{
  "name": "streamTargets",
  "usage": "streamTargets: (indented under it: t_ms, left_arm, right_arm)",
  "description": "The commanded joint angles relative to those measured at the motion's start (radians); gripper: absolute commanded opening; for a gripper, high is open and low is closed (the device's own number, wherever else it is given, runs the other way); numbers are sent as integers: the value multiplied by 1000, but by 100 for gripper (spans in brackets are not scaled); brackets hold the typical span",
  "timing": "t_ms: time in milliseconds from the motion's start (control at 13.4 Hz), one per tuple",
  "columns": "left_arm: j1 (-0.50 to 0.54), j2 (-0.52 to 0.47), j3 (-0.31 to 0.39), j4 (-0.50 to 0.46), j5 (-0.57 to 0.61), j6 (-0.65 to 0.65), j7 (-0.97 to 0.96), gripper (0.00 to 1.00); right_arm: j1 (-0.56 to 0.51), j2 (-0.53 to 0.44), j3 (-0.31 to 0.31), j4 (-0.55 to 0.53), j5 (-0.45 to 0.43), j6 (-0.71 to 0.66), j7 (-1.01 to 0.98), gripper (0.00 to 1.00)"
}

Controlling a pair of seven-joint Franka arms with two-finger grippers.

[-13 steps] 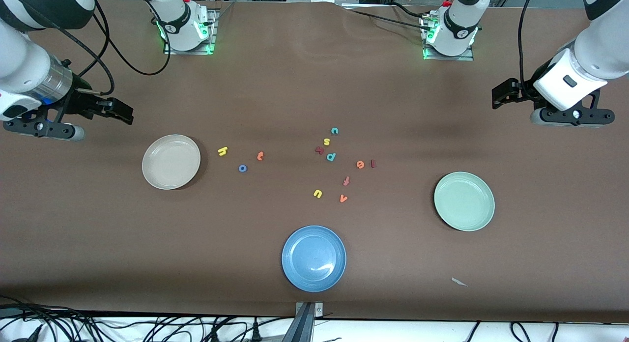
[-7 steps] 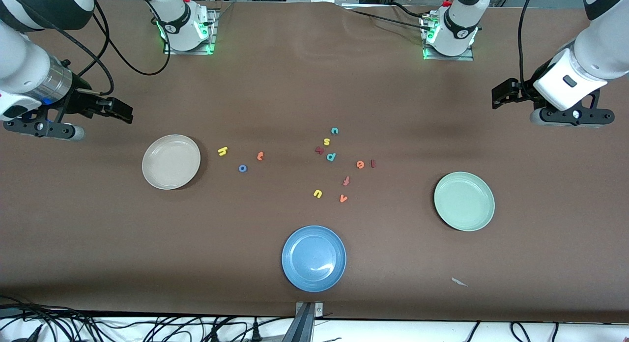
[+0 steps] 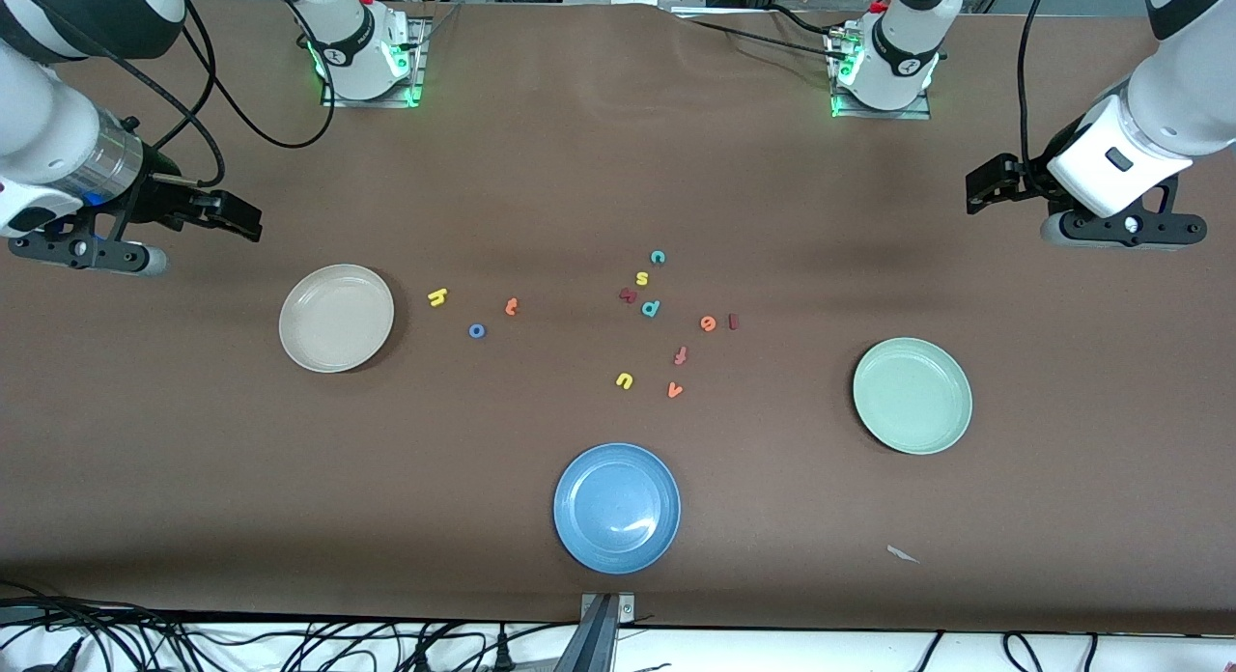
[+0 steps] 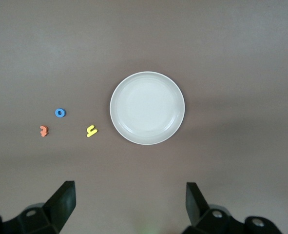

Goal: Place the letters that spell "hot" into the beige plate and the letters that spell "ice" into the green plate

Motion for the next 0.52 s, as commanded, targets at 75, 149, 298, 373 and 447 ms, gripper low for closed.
streamTargets:
  t_ms: [75,149,298,373,447]
  left_arm:
    - [-8,9,3,21,11,-17,16,100]
    - [-6,9,3,21,11,-17,18,100]
    - [-1,9,3,21,11,-19,18,100]
    - [-1,9,3,21,11,-17,18,100]
    - [-6,9,3,21,11,-17,18,100]
  right_arm:
    - [-1,-6,5,-3,-12,-13,15,100]
    - [-1,-4,5,-6,-12,-13,14,100]
    - [-1,-4,5,-6,-14,-13,15,100]
    - [-1,-4,5,-8,-14,-13,15,100]
    - [-1,-4,5,-9,-14,-8,17,100]
